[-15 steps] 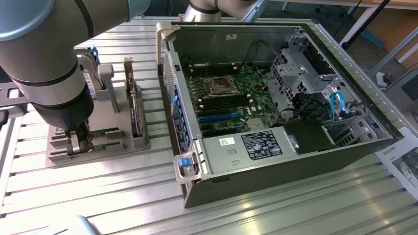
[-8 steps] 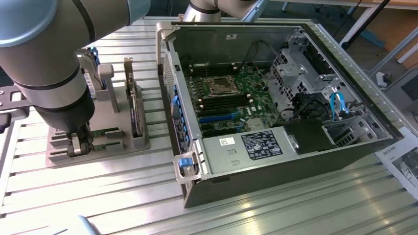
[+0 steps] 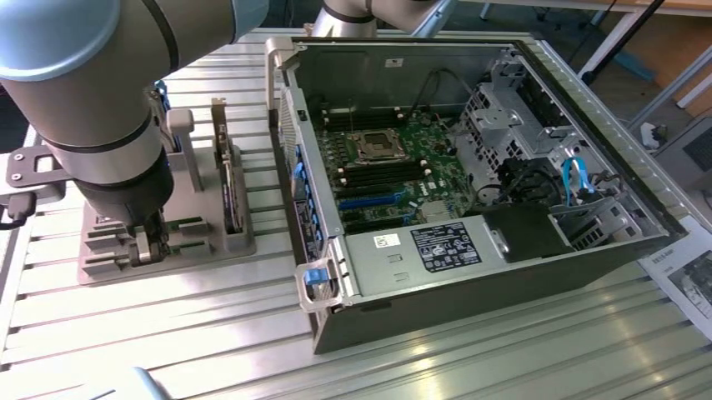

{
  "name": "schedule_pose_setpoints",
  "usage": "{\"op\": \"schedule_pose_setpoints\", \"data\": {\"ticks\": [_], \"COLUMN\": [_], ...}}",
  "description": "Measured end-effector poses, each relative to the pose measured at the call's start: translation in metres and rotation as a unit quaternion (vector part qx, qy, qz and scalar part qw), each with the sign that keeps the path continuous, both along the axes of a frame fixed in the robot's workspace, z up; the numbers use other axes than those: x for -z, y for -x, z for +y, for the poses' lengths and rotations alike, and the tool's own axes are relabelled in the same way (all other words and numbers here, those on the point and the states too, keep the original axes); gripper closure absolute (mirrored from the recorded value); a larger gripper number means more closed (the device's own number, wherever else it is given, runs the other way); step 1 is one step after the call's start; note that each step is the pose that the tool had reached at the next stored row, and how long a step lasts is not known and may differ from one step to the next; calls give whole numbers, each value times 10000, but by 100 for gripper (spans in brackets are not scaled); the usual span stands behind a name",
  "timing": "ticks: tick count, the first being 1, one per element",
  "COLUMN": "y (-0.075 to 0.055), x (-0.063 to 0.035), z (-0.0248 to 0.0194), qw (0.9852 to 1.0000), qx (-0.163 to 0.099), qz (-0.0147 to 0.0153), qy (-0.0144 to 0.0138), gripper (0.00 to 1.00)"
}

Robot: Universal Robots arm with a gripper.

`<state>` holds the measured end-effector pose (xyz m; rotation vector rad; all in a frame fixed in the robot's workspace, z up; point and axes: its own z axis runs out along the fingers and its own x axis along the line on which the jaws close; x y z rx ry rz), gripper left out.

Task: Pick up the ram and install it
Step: 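Pick up the ram and move it above insertion slot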

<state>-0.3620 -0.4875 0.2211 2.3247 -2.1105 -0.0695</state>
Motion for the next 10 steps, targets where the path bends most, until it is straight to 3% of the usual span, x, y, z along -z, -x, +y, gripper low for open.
{"op": "schedule_pose_setpoints", "data": {"ticks": [10], "y": [0], "x": [76], "z": [0], "qw": [10000], "qx": [0], "qz": [1], "qy": [1], "gripper": [76]}}
